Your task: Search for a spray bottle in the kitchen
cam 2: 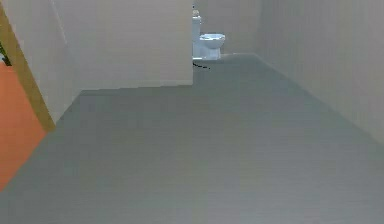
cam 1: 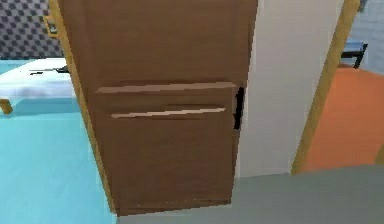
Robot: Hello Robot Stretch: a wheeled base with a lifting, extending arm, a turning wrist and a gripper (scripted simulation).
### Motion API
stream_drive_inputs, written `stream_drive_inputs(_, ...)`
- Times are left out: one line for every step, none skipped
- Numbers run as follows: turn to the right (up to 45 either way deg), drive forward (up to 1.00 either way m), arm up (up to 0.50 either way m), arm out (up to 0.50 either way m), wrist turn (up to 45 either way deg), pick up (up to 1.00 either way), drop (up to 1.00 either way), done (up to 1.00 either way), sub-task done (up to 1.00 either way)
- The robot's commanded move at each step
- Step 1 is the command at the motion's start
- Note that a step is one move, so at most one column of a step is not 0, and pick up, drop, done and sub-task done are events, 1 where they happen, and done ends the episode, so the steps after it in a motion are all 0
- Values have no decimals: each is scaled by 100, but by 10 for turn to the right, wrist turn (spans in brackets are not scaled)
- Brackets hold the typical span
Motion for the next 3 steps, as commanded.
stream_drive_inputs(-150,0,0,0,0,0,0,0,0)
stream_drive_inputs(-30,0,0,0,0,0,0,0,0)
stream_drive_inputs(0,60,0,0,0,0,0,0,0)
